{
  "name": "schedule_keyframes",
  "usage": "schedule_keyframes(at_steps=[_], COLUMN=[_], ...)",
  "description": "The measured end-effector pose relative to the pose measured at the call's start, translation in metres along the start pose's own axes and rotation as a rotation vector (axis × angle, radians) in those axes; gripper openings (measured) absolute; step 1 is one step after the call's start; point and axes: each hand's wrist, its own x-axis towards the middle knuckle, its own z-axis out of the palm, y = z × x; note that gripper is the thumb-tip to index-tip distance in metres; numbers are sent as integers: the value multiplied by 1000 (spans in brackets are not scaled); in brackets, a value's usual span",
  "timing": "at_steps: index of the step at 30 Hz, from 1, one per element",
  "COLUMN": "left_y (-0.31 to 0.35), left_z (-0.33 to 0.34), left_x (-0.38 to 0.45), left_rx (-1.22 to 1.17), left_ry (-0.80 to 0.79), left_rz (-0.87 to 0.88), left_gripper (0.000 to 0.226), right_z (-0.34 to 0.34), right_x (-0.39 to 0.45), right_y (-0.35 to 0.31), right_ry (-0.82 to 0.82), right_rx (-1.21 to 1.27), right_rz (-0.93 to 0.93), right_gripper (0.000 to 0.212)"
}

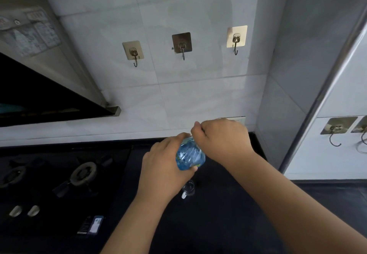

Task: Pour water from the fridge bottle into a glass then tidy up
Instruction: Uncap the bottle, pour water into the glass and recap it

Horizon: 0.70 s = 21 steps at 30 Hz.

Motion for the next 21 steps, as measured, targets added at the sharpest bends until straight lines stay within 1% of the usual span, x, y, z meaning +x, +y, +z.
schedule_keyframes(at_steps=[1, 2, 3, 4, 5, 6, 8, 9, 10, 11, 12, 13, 15, 16, 17, 19, 21], left_y=[-2, -3, -6, -9, -11, -14, -19, -21, -23, -24, -23, -22, -21, -22, -23, -27, -33], left_z=[5, 9, 12, 14, 13, 10, -1, -8, -15, -21, -27, -31, -36, -38, -40, -45, -52], left_x=[-1, -2, -2, -3, -4, -5, -5, -5, -5, -5, -6, -7, -10, -13, -17, -26, -38], left_rx=[22, 26, 7, -31, -91, -172, -354, -436, -505, -559, -590, -603, -628, -642, -635, -581, -540], left_ry=[2, -2, -10, -13, -5, 7, 27, 29, 24, 18, 13, 15, 51, 62, 64, 69, 92], left_rz=[-4, -14, -30, -45, -68, -103, -196, -236, -258, -263, -250, -236, -232, -238, -240, -236, -260], left_gripper=[78, 79, 80, 81, 80, 76, 69, 71, 75, 79, 82, 83, 86, 86, 87, 89, 90], right_z=[-2, -2, -2, -3, -2, 1, 11, 17, 24, 32, 40, 47, 60, 66, 71, 79, 85], right_x=[2, 4, 3, 0, -4, -8, -19, -24, -30, -36, -42, -48, -55, -58, -60, -61, -62], right_y=[0, 1, 2, 2, 3, 7, 18, 24, 29, 33, 35, 36, 31, 27, 23, 13, 3], right_ry=[-120, -203, -251, -281, -306, -337, -430, -499, -580, -662, -742, -822, -924, -928, -903, -848, -858], right_rx=[-48, -70, -51, 21, 143, 335, 815, 1000, 1131, 1210, 1251, 1275, 1336, 1365, 1377, 1371, 1369], right_rz=[60, 80, 76, 71, 78, 110, 236, 293, 316, 305, 275, 240, 194, 187, 183, 171, 145], right_gripper=[56, 59, 62, 65, 67, 66, 58, 51, 44, 36, 32, 39, 66, 76, 79, 77, 75])
